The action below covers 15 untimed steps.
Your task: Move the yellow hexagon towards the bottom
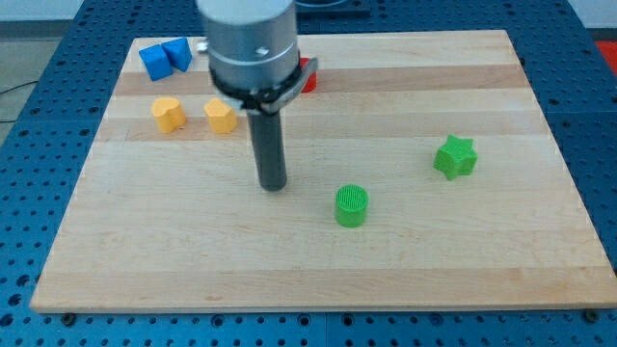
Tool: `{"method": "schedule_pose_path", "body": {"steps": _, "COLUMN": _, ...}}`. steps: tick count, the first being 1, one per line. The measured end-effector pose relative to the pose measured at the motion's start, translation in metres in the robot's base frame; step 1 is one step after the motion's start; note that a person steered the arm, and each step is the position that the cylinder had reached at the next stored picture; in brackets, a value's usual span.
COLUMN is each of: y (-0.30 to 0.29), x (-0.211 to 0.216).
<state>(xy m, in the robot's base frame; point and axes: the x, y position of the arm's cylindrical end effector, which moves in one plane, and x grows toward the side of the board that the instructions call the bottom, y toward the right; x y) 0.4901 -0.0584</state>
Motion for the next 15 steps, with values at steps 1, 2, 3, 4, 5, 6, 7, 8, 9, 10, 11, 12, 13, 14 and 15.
{"method": "schedule_pose_path", "body": {"steps": 1, "y": 0.061, "x": 0.031}}
{"method": "schedule_pose_path", "body": {"steps": 2, "y": 0.112, "x": 0.049}}
{"method": "schedule_pose_path", "body": {"steps": 3, "y": 0.076, "x": 0.038}}
{"method": "schedule_pose_path", "body": {"steps": 4, "y": 0.057, "x": -0.032}}
{"method": "schedule_pose_path", "body": {"steps": 5, "y": 0.051, "x": -0.111}}
{"method": "schedule_pose_path", "body": {"steps": 6, "y": -0.031, "x": -0.178}}
{"method": "schedule_pose_path", "body": {"steps": 7, "y": -0.094, "x": -0.170}}
{"method": "schedule_pose_path", "body": {"steps": 8, "y": -0.091, "x": -0.121}}
{"method": "schedule_pose_path", "body": {"steps": 9, "y": -0.047, "x": -0.101}}
{"method": "schedule_pose_path", "body": {"steps": 10, "y": -0.071, "x": -0.126}}
{"method": "schedule_pose_path", "body": {"steps": 11, "y": -0.029, "x": -0.120}}
{"method": "schedule_pose_path", "body": {"steps": 12, "y": -0.048, "x": -0.084}}
{"method": "schedule_pose_path", "body": {"steps": 13, "y": -0.034, "x": -0.059}}
{"method": "schedule_pose_path", "body": {"steps": 14, "y": -0.022, "x": -0.096}}
{"method": "schedule_pose_path", "body": {"steps": 15, "y": 0.017, "x": -0.086}}
